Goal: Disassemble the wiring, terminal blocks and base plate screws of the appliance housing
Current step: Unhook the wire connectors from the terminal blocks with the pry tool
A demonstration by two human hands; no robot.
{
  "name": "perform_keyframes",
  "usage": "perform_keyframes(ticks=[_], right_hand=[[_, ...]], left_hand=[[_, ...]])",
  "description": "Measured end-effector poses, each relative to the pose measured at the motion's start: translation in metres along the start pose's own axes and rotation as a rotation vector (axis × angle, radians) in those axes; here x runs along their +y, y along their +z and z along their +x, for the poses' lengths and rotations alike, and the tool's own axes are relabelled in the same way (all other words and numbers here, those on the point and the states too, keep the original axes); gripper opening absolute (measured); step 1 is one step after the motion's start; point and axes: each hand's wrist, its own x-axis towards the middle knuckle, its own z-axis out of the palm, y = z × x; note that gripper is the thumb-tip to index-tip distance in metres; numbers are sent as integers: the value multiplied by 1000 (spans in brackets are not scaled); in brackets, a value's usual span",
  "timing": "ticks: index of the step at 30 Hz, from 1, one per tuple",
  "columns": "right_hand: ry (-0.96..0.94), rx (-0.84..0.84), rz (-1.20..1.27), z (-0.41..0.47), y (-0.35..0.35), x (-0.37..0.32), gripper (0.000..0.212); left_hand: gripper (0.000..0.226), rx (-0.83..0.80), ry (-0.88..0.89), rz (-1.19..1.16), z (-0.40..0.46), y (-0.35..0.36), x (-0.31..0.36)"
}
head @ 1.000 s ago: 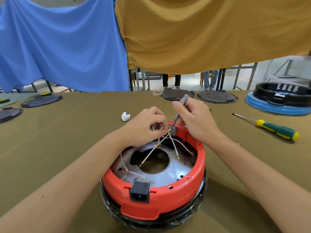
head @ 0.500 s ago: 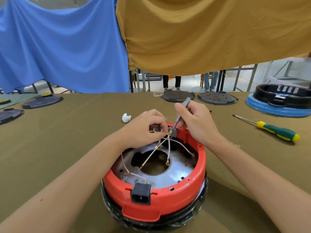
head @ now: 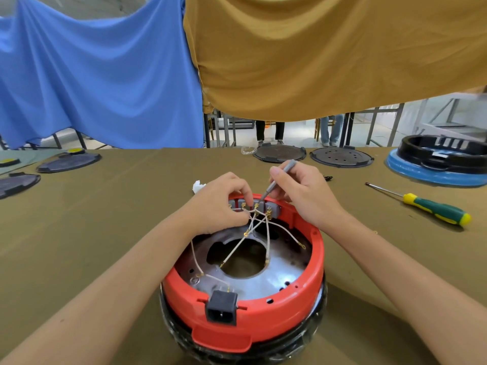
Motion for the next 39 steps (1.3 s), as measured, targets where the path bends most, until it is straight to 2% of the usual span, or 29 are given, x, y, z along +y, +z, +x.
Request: perform_keyframes(ticks=[10,23,30,39], right_hand=[[-49,6,-88,-2,-2,-4,27],[-171,-41,-218,-3,-3,-6,20],[-166,-53,-240,-1,-1,-5,22],[119,-67,-141,27,8,-3,33]], left_hand=[[9,-21,32,-9,2,2,-4],[6,-45,15,-29,3,2,-3],[6,-46,9,-62,1,2,-3],[12,-68,-7,-79,2,2,-3]])
